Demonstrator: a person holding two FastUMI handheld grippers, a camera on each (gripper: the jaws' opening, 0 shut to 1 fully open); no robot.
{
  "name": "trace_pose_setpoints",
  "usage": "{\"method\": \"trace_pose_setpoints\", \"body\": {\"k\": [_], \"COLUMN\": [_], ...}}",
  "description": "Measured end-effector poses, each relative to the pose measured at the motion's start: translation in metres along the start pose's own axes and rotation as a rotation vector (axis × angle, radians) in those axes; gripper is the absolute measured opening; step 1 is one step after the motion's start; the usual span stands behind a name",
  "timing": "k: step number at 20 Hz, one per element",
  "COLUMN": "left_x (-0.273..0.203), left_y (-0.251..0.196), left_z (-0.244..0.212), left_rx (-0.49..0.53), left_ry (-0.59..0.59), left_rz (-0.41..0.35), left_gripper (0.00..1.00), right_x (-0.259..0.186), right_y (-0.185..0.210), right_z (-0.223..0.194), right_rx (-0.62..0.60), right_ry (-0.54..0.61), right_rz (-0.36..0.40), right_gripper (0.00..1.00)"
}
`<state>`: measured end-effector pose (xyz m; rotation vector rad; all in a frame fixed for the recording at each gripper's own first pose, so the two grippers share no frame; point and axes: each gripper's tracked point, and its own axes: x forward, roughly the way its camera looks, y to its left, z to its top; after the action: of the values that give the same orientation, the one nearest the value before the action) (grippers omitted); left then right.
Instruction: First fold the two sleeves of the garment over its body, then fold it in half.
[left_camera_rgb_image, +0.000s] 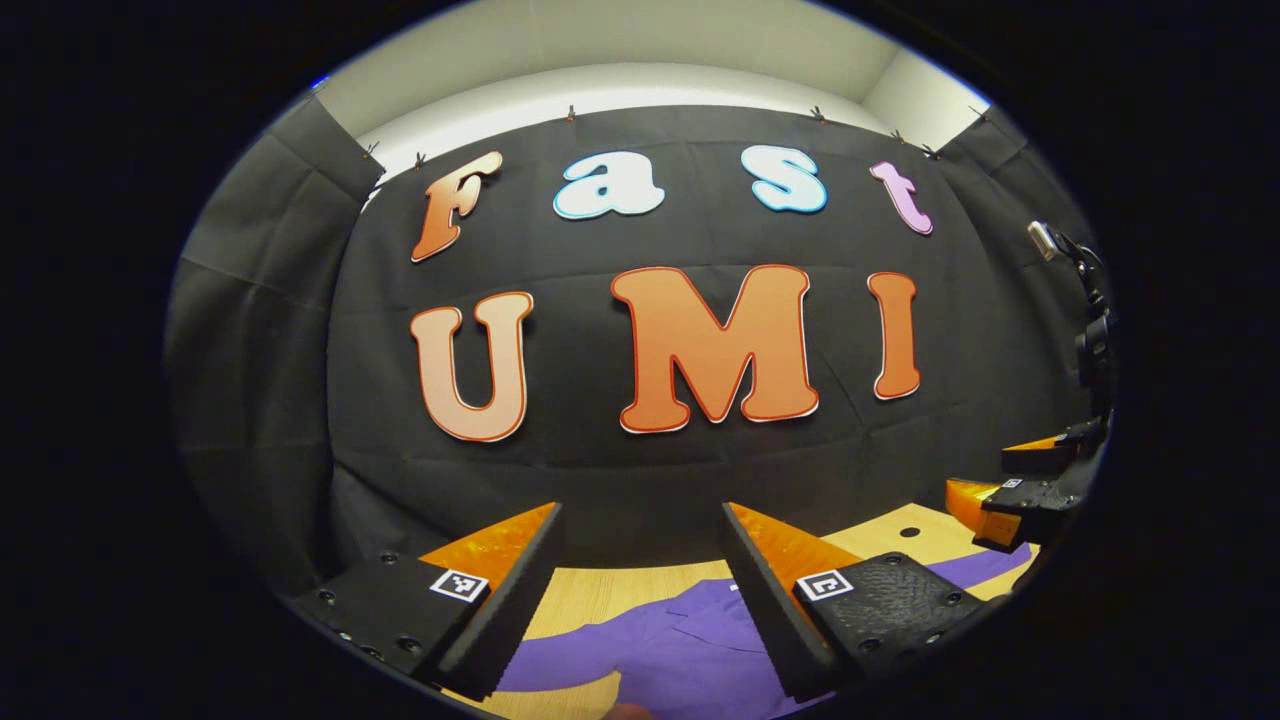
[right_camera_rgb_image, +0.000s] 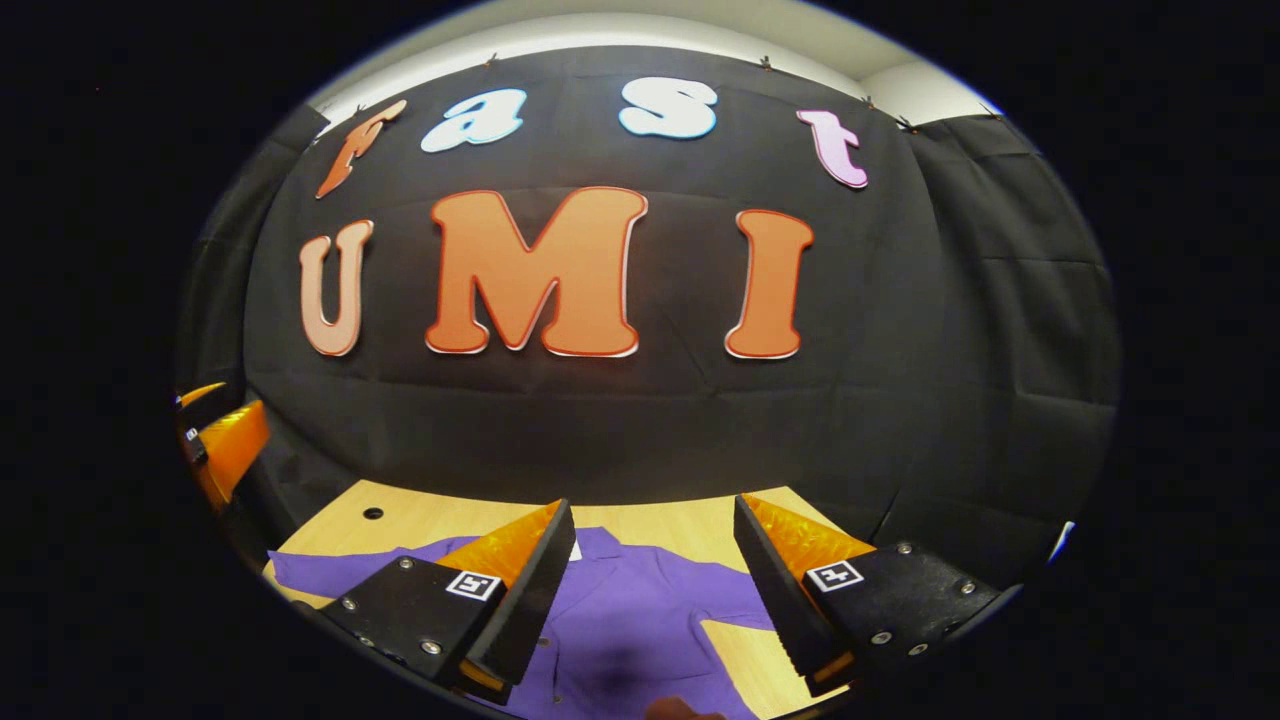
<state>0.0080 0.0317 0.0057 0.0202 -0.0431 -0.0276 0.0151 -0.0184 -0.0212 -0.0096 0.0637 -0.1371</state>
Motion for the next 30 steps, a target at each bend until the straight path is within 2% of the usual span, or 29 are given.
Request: {"method": "trace_pose_setpoints", "body": {"k": [3,9,17,23,30], "left_x": [0.002,0.004,0.003,-0.004,-0.022], "left_y": [-0.002,-0.007,-0.016,-0.027,-0.047], "left_z": [-0.003,-0.012,-0.021,-0.028,-0.043], "left_rx": [-0.002,-0.012,-0.004,0.012,0.070], "left_ry": [0.008,0.043,0.092,0.137,0.197], "left_rz": [0.009,0.029,0.075,0.118,0.153], "left_gripper": [0.97,0.96,0.96,0.96,0.96], "right_x": [0.009,0.023,0.038,0.051,0.069], "right_y": [-0.039,-0.136,-0.240,-0.291,-0.327], "right_z": [-0.014,-0.065,-0.153,-0.223,-0.277], "right_rx": [-0.004,0.018,0.037,0.130,0.294], "right_ry": [0.031,0.164,0.434,0.696,0.909], "right_rz": [-0.079,-0.248,-0.376,-0.384,-0.344], "right_gripper": [0.95,0.95,0.96,0.96,0.97]}}
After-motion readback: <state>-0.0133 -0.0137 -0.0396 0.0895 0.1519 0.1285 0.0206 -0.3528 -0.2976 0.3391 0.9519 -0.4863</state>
